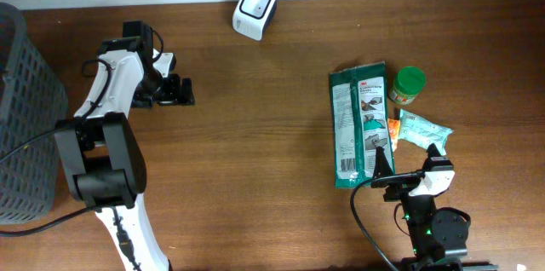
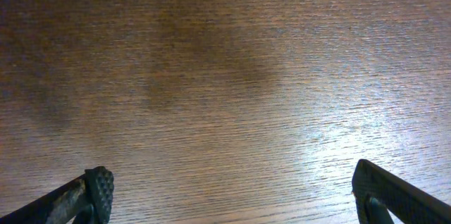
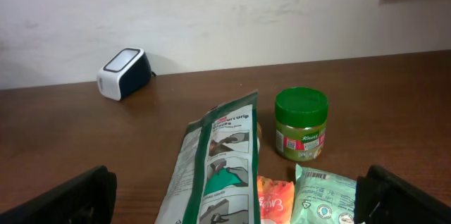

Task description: Scan the item barcode

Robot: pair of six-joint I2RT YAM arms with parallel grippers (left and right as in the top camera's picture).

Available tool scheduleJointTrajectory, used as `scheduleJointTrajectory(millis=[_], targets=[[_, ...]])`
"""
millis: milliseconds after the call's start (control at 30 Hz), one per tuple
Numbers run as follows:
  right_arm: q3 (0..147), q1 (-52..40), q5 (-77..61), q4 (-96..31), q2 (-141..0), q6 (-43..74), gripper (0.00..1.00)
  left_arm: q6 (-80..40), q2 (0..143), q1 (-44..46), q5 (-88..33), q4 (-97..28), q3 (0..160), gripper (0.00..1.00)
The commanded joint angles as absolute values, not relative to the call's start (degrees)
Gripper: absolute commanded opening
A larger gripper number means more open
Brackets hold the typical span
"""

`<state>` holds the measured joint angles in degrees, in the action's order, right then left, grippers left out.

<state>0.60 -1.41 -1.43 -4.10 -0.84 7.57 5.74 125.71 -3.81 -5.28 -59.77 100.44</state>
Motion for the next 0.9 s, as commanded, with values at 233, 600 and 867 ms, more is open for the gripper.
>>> scheduleJointTrajectory(millis=[233,600,867], targets=[[0.32,-1.1,-1.96,-4.36,-0.21,8.01,0.99,5.41,115.77,-3.86,-5.06,-59.7,101.21,0.99],[0.32,-1.1,-1.96,-4.38,-0.21,8.03,0.99,5.43,83.85,-4.32,-0.62,-55.02,90.41,0.99],[0.32,-1.1,-1.96,-4.38,-0.21,8.01,0.99,7.03,54.65,-5.21,-2.15,-23.79,55.48,0.99]])
